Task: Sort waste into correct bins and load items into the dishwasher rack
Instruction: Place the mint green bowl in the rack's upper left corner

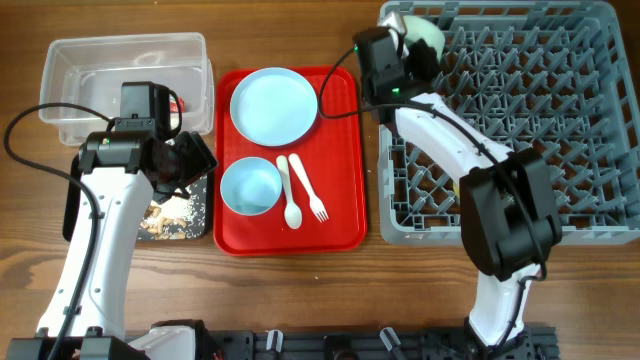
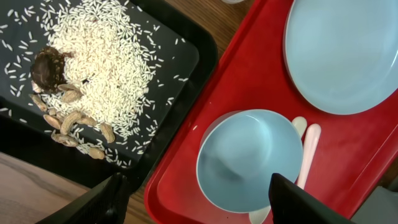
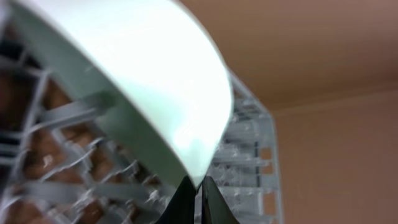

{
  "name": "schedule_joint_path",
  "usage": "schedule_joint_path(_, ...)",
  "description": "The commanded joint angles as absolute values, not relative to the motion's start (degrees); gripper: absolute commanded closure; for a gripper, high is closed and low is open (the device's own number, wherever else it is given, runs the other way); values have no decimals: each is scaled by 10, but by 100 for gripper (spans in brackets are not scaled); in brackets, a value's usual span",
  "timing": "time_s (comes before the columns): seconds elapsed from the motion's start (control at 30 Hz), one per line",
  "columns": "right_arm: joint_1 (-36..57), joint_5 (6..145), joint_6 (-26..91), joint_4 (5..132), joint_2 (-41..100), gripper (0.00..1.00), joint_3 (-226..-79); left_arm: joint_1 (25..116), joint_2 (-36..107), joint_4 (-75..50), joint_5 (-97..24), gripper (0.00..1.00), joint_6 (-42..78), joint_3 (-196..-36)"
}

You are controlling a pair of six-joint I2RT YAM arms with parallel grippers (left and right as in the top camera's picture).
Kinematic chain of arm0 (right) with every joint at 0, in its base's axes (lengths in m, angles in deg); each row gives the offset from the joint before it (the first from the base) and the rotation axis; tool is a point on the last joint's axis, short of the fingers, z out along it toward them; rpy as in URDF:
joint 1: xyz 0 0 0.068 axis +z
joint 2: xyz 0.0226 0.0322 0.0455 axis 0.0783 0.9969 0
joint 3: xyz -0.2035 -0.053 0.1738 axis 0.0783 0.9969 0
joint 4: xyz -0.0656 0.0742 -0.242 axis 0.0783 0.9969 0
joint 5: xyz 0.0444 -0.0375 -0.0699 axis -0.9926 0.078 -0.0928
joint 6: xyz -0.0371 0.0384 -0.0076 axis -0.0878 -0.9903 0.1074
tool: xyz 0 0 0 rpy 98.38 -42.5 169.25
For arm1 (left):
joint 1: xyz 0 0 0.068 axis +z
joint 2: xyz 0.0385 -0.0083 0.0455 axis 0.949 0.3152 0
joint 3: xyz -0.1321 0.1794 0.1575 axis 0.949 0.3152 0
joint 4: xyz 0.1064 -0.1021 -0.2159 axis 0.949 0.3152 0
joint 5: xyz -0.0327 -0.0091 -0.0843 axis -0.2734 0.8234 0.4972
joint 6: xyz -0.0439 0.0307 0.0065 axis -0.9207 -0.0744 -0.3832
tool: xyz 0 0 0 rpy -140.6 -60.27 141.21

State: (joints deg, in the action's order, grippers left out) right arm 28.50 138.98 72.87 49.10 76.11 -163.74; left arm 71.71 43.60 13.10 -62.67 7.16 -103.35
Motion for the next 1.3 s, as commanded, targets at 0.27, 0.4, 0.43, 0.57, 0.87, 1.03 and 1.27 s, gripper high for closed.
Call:
schedule_joint_path(0.27, 288, 827, 465, 752, 541, 63, -1631, 719, 427, 128, -630, 27, 70, -1033)
schedule_joint_path(0.4, 288, 700, 402, 804, 574, 96, -1628, 719, 427, 129, -630, 27, 70, -1033)
schedule_joint_path(0.43, 288, 700, 401, 812, 585, 96, -1628, 719, 427, 128, -630, 27, 70, -1033)
schedule_joint_path(0.57, 288, 766, 355, 831, 634, 96, -1628, 719, 427, 129, -630, 27, 70, -1033)
schedule_joint_path(0.87, 282, 954, 210, 924, 655, 96, -1628, 719, 427, 129, -630, 27, 70, -1033)
schedule_joint_path(1.03, 281, 952, 213, 908, 655, 94, -1628, 719, 427, 129, -630, 27, 70, -1033)
schedule_joint_path(1.27, 281, 924, 338, 727, 658, 92, -1628, 719, 427, 129, -630, 27, 70, -1033)
